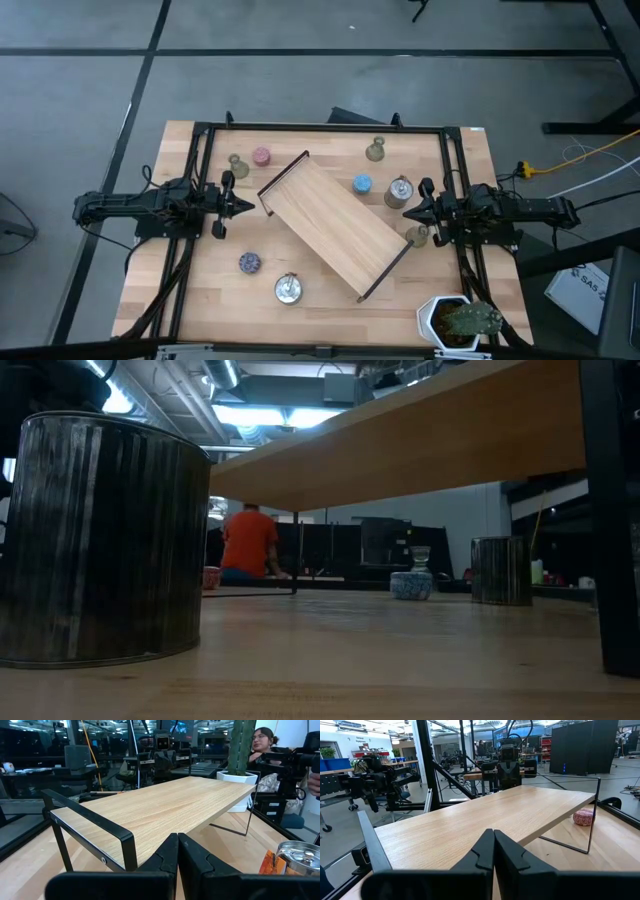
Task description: Pick & Place candle stick holders
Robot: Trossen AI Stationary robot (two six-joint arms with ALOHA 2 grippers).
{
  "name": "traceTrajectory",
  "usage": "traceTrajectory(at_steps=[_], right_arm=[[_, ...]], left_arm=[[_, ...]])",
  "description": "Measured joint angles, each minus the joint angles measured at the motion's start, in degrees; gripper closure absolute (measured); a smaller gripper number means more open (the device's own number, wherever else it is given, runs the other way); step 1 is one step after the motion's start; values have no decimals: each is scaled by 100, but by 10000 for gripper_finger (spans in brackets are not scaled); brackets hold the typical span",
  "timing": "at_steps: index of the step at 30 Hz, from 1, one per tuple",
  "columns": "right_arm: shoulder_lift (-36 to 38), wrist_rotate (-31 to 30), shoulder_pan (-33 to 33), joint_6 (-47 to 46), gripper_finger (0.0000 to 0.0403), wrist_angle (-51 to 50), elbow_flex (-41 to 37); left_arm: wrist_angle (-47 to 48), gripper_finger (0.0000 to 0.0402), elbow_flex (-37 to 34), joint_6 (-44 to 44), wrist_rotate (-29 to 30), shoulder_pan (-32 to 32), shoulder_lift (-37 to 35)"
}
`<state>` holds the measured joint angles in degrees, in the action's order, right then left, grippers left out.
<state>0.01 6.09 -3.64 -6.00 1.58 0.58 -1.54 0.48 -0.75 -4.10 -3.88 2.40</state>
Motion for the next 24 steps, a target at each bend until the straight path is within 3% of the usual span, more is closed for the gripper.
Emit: traceTrajectory(at_steps=[16, 24], right_arm=[[0, -2, 2, -68, 393, 9, -1], [0, -2, 2, -68, 393, 480, 0]], left_arm=[[1, 398, -1, 0, 0, 1, 0], [1, 398, 0, 0, 0, 2, 1]])
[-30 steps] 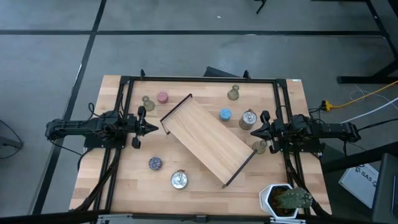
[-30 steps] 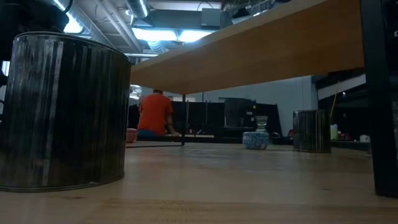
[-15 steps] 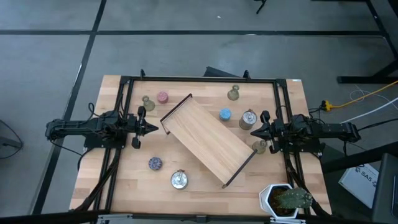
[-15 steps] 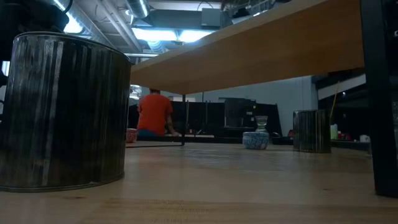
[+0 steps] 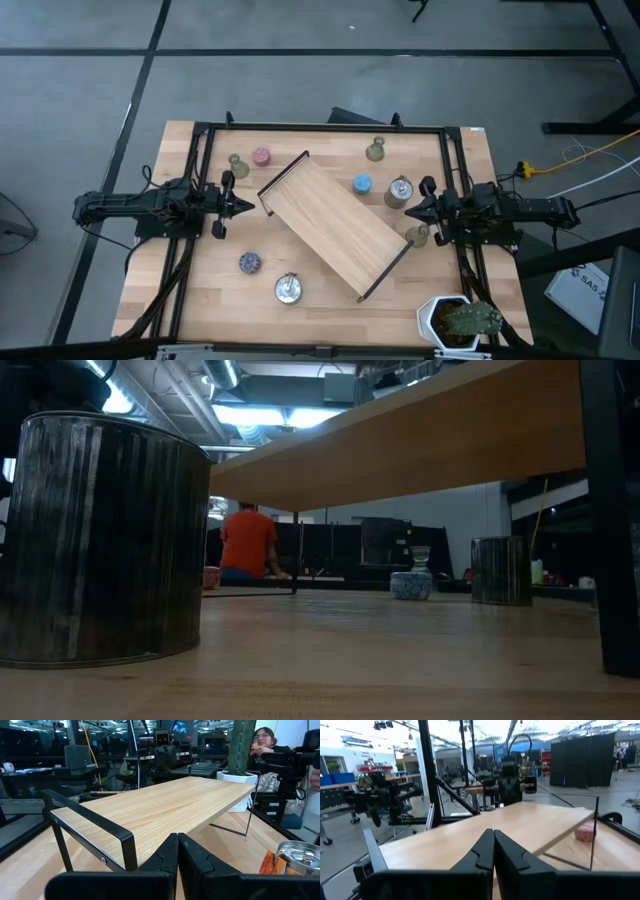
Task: Pick & Place candle stick holders
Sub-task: Put the top silver scented candle can on the shelf
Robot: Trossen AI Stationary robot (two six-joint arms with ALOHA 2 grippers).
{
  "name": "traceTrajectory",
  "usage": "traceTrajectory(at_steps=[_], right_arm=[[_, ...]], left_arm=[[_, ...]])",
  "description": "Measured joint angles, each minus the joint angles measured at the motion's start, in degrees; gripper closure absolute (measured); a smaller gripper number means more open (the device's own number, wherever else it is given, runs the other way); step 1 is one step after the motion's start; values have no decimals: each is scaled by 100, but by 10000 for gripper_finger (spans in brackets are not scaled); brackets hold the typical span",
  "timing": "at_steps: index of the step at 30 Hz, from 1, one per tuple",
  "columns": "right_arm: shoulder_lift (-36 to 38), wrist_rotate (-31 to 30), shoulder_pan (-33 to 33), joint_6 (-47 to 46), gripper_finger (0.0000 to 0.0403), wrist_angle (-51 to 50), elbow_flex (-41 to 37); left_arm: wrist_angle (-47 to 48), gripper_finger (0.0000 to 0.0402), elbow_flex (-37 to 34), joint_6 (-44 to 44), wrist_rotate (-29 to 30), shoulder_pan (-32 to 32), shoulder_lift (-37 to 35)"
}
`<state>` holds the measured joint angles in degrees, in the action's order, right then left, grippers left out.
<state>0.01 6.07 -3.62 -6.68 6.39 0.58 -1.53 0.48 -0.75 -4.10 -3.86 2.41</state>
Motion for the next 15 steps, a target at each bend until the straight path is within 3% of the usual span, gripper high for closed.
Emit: traceTrajectory(at_steps=[15], right_arm=[[0, -134, 31, -200, 393, -138, 676]], left_arm=[[0, 398, 0, 0, 0, -1, 0]])
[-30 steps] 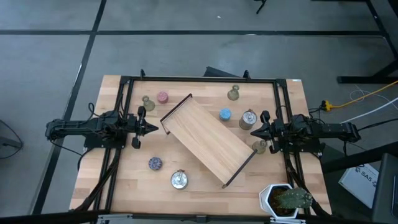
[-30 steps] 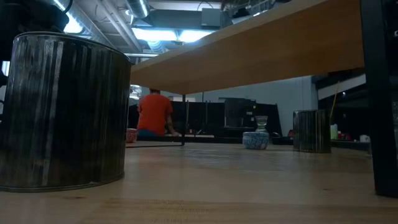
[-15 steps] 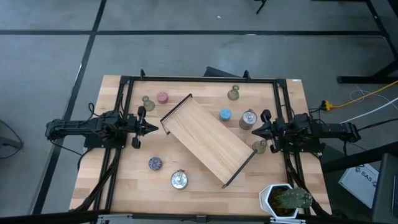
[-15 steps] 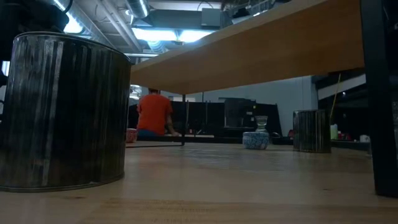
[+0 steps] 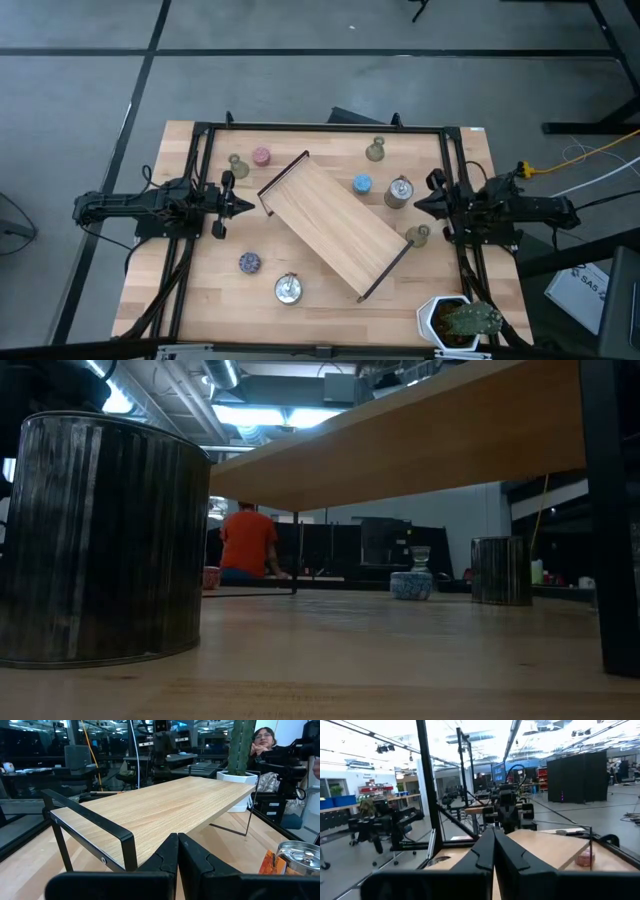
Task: Pick & Place candle stick holders
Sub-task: Put the top silver scented candle can on the shelf
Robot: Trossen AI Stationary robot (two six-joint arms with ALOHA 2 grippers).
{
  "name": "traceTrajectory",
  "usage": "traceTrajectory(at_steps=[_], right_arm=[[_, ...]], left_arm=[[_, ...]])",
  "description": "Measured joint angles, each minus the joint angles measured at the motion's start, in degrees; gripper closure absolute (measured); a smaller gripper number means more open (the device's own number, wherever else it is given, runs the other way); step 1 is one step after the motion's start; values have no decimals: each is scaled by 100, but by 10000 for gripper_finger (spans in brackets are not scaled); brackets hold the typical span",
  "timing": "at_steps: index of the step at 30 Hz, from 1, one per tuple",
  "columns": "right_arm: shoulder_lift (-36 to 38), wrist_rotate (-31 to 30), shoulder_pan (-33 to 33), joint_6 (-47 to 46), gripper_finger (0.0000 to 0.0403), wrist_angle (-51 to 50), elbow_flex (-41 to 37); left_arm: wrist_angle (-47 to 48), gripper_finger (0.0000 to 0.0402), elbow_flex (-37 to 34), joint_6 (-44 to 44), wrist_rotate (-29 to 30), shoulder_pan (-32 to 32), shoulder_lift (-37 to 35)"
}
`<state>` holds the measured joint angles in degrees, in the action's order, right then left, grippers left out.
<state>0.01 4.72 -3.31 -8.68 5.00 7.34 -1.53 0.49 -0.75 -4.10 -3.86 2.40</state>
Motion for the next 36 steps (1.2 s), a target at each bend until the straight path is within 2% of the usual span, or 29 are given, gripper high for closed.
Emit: traceTrajectory(at_steps=[3, 9, 20, 29, 36], right_arm=[[0, -120, 0, -95, 393, -30, 185], [0, -799, 0, -118, 393, -225, 588], [-106, -815, 0, -274, 393, -937, 1481], [-734, -890, 2, -352, 393, -1764, 2551], [-1510, -904, 2, -375, 393, -2656, 3505]], left_arm=[[-1, 398, -2, 0, 0, -2, -1], [-1, 398, 1, 0, 0, 1, -1], [1, 398, 1, 0, 0, -2, 1], [1, 398, 1, 0, 0, 0, -1], [1, 398, 0, 0, 0, 0, 0]])
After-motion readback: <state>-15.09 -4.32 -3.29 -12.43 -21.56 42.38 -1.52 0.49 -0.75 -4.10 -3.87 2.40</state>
